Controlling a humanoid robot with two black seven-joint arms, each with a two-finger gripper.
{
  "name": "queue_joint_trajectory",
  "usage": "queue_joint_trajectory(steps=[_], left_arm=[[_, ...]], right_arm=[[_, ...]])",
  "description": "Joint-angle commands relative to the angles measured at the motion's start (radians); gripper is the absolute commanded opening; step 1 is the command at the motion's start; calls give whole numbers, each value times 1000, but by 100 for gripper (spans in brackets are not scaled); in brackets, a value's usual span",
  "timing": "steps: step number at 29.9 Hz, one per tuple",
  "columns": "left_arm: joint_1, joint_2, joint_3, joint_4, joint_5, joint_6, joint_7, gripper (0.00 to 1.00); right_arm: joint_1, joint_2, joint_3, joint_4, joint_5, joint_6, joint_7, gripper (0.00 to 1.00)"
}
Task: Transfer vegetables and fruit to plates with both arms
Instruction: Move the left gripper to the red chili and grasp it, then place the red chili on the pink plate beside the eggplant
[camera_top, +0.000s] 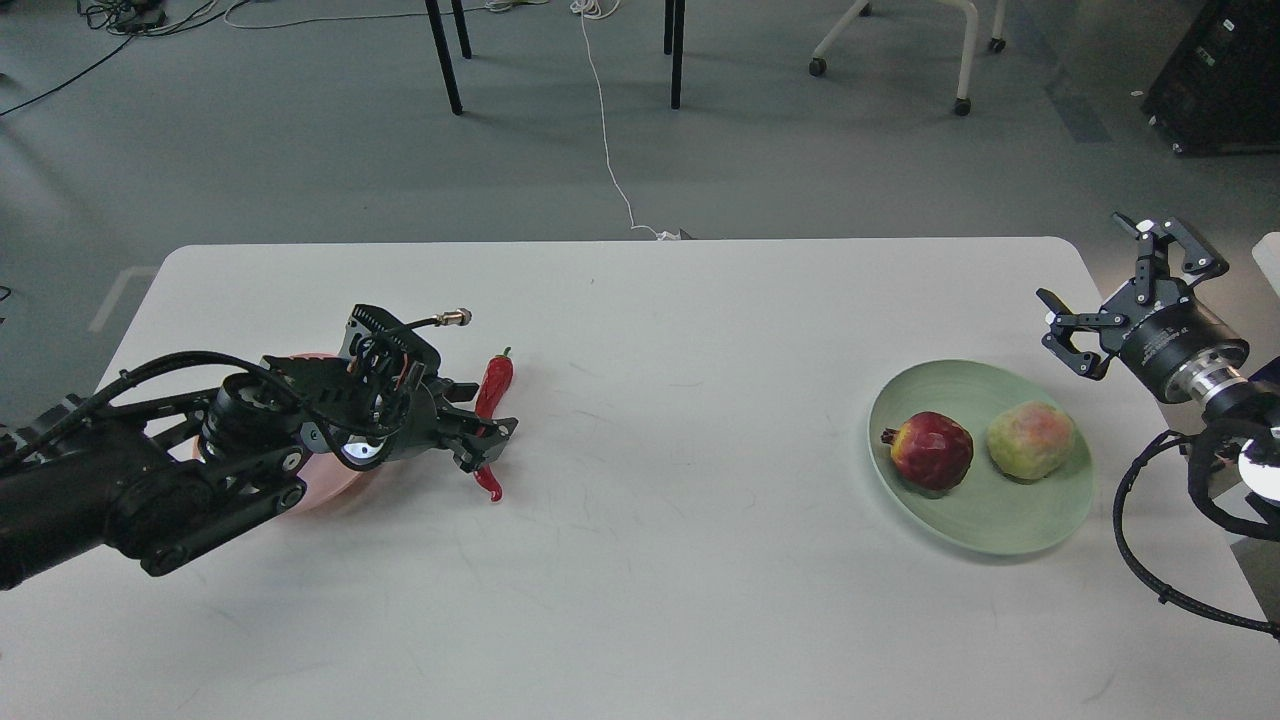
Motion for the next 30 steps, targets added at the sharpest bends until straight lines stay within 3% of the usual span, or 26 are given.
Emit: queue_joint_trajectory(steps=[1,4,10,14,22,27,30], left_arm=[[5,0,5,12,0,0,0,64],[14,0,4,13,2,0,-2,62],[14,6,2,13,2,0,-3,23],[14,11,-4,13,0,0,-5,10],[11,52,-42,-57,-6,2,-5,7],[14,222,-136,-215,-43,8,-14,8],[14,346,-143,-226,-93,11,-37,8]], right_arm=[[2,-1,5,5,0,0,0,100],[2,-1,5,5,0,0,0,100],[2,-1,3,1,0,0,0,100],[2,-1,3,-2,0,0,0,100],[2,-3,3,-4,0,0,0,100],[3,-21,3,-4,0,0,0,100],[2,-30,3,-4,0,0,0,100]])
